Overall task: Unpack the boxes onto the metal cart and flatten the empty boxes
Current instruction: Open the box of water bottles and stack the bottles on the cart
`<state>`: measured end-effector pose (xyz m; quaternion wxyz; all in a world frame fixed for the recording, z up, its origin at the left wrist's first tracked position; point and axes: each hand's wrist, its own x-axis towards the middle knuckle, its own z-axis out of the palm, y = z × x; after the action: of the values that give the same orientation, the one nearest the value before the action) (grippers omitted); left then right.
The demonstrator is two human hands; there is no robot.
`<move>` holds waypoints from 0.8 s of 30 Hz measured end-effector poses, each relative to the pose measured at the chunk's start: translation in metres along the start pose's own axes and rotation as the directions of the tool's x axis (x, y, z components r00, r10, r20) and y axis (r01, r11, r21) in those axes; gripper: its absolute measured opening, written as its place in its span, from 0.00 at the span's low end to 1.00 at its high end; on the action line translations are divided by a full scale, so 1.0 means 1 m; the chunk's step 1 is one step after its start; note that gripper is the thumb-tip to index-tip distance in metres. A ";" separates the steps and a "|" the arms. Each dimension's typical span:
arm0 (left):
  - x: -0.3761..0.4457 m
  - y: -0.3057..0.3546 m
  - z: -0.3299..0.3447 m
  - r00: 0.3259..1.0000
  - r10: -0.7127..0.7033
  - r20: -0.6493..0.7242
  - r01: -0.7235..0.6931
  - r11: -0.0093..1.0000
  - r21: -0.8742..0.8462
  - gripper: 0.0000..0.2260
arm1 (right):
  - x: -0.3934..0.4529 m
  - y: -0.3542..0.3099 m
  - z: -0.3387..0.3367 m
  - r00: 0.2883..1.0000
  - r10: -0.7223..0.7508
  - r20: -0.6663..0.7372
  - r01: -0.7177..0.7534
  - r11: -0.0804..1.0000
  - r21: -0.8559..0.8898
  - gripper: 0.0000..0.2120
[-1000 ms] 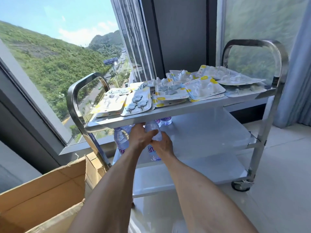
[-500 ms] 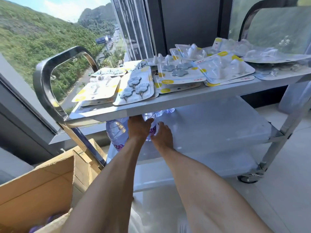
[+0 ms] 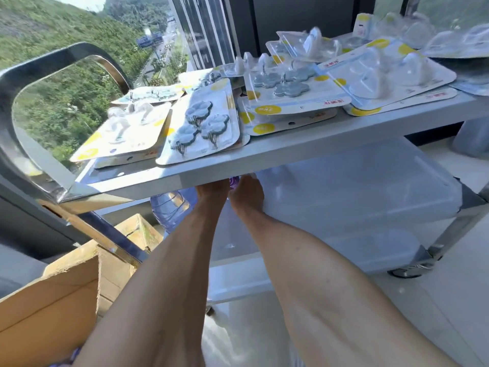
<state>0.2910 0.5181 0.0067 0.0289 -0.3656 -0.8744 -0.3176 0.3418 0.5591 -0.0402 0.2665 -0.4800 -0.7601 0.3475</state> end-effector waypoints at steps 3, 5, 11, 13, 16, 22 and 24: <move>0.013 -0.013 0.006 0.997 0.052 0.061 -0.059 0.991 0.122 0.21 | 0.008 -0.002 0.011 1.000 0.007 0.003 -0.007 1.000 -0.019 0.14; 0.013 -0.016 0.005 0.990 0.099 0.105 -0.122 0.963 0.239 0.18 | 0.011 -0.004 0.016 1.000 0.020 0.007 -0.020 0.999 -0.038 0.14; 0.009 -0.013 0.000 0.992 0.045 0.117 -0.061 0.988 0.140 0.12 | 0.014 -0.002 0.015 1.000 -0.022 0.013 0.023 0.991 -0.131 0.13; 0.003 -0.006 -0.008 0.994 0.061 0.087 -0.072 0.990 0.124 0.10 | 0.009 0.004 0.011 0.999 -0.038 0.003 0.038 0.977 -0.208 0.15; -0.006 0.008 -0.022 0.995 0.054 0.083 -0.052 0.998 -0.034 0.05 | -0.005 0.013 0.002 0.999 -0.034 -0.043 0.021 0.963 -0.269 0.17; -0.044 0.016 -0.038 0.996 0.057 0.070 -0.065 0.991 0.118 0.15 | -0.048 0.028 -0.015 0.999 -0.050 0.001 0.048 0.947 -0.317 0.18; -0.067 0.019 -0.049 0.983 0.180 0.023 -0.181 0.978 0.106 0.15 | -0.068 0.027 -0.020 1.000 -0.024 -0.019 0.017 0.957 -0.288 0.17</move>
<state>0.3434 0.4576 0.0369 0.0717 -0.4435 -0.8536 -0.2636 0.3987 0.5104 -0.0539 0.2059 -0.5097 -0.8045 0.2249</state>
